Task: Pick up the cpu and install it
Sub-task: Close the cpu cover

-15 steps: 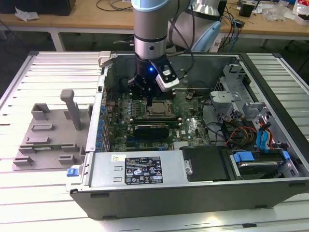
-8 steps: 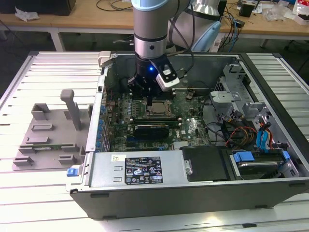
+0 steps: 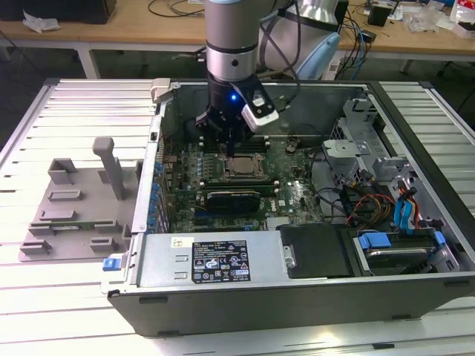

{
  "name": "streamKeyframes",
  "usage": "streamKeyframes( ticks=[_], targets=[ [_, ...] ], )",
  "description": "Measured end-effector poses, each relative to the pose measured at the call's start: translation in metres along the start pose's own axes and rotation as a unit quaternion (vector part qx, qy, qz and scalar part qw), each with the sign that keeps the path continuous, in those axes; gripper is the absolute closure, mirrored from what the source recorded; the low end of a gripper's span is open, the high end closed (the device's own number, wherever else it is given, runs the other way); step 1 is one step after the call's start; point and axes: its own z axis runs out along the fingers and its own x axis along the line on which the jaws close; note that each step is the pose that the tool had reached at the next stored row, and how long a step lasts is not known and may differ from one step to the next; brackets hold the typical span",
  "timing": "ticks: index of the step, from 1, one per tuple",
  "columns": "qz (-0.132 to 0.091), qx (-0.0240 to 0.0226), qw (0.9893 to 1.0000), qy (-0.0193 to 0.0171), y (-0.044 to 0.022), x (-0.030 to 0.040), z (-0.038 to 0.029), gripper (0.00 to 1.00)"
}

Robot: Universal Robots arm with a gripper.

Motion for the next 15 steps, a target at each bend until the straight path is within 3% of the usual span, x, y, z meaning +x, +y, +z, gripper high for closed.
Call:
streamKeyframes(
  ticks=[4,5,8,15],
  targets=[
    [0.000,0.0000,1.0000,0.0000,-0.0003,-0.0005,-0.0185,0.89],
    [0.000,0.0000,1.0000,0.0000,-0.0003,-0.0005,-0.0200,0.89],
    [0.000,0.0000,1.0000,0.0000,-0.0003,0.0006,-0.0204,0.89],
    [0.000,0.0000,1.0000,0.0000,0.0005,0.0222,-0.0209,0.89]
  ],
)
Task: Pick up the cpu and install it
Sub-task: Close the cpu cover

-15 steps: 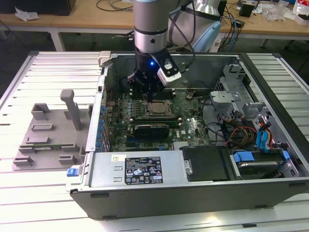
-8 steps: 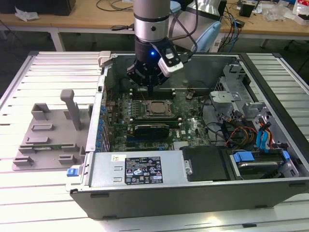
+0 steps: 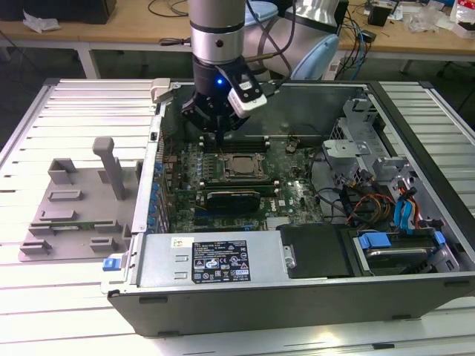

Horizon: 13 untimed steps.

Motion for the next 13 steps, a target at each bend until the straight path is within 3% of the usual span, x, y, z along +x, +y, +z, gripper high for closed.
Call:
streamKeyframes(
  ticks=[3,4,5,9,13],
  targets=[
    [0.000,-0.0042,1.0000,-0.0002,0.0001,0.0009,0.0000,0.89],
    [0.000,-0.0126,0.9999,-0.0005,-0.0002,0.0009,0.0000,0.89],
    [0.001,-0.0259,0.9997,-0.0010,-0.0006,0.0009,0.0000,0.89],
    [0.001,-0.0255,0.9997,-0.0010,-0.0007,0.0004,0.0000,0.89],
    [0.001,-0.0232,0.9997,-0.0008,-0.0009,-0.0061,0.0002,0.89]
  ],
)
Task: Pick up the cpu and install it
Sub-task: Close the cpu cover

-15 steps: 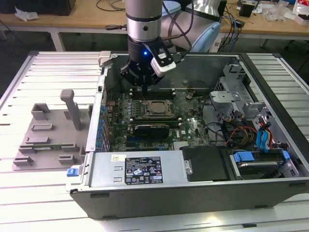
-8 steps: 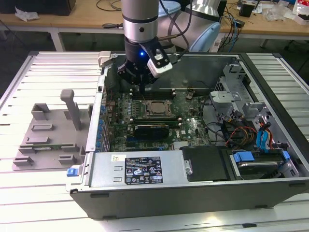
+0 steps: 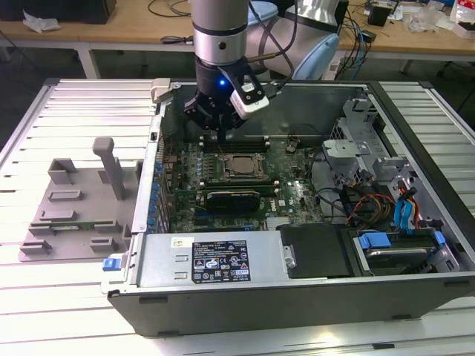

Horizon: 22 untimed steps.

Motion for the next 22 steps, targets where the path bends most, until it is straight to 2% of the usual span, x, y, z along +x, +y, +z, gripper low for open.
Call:
streamKeyframes(
  ticks=[2,3,4,5,7,10,12,15,17,22],
  targets=[
    [0.000,0.0017,1.0000,0.0004,-0.0003,-0.0062,0.0002,0.89],
    [0.000,0.0043,1.0000,0.0011,-0.0005,-0.0111,0.0003,0.89],
    [0.000,0.0081,1.0000,0.0020,-0.0006,-0.0144,0.0004,0.89],
    [0.000,0.0168,0.9999,0.0033,-0.0007,-0.0178,0.0005,0.89],
    [0.000,0.0198,0.9998,0.0037,-0.0009,-0.0222,0.0006,0.89],
    [0.000,0.0203,0.9998,0.0041,-0.0016,-0.0398,0.0013,0.89],
    [0.000,0.0202,0.9998,0.0042,-0.0019,-0.0449,0.0020,0.89],
    [0.000,0.0203,0.9998,0.0044,-0.0049,-0.0474,0.0049,0.89],
    [0.000,0.0202,0.9998,0.0042,-0.0099,-0.0506,0.0095,0.89],
    [0.000,0.0203,0.9998,0.0043,-0.0100,-0.0507,0.0097,0.89]
  ],
)
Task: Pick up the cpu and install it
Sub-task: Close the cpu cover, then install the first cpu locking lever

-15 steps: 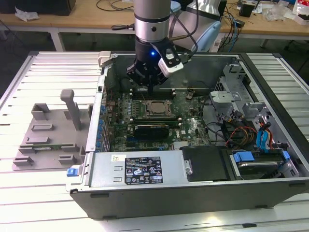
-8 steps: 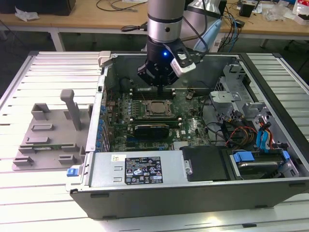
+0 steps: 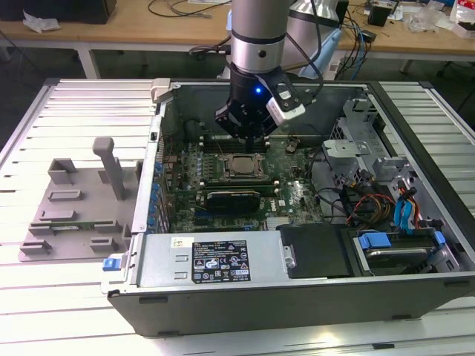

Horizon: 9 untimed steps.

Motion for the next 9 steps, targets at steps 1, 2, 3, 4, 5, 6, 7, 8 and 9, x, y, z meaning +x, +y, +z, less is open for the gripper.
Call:
streamKeyframes(
  ticks=[1,2,3,4,5,6,7,8,9],
  targets=[
    [0.000,0.0000,1.0000,0.0000,0.0000,0.0000,0.0001,0.89],
    [0.000,0.0000,1.0000,0.0000,0.0000,-0.0001,0.0002,0.89],
    [0.000,0.0000,1.0000,0.0000,0.0000,-0.0001,0.0002,0.89],
    [0.000,0.0000,1.0000,0.0000,0.0000,-0.0001,0.0002,0.89],
    [0.000,0.0000,1.0000,0.0000,0.0000,-0.0002,0.0003,0.89],
    [0.000,0.0000,1.0000,0.0000,0.0000,-0.0002,0.0004,0.89],
    [0.000,0.0000,1.0000,0.0000,0.0000,-0.0003,0.0006,0.89],
    [0.000,0.0000,1.0000,0.0000,0.0000,-0.0004,0.0006,0.89],
    [0.000,0.0000,1.0000,0.0000,0.0000,-0.0004,0.0007,0.89]
  ],
)
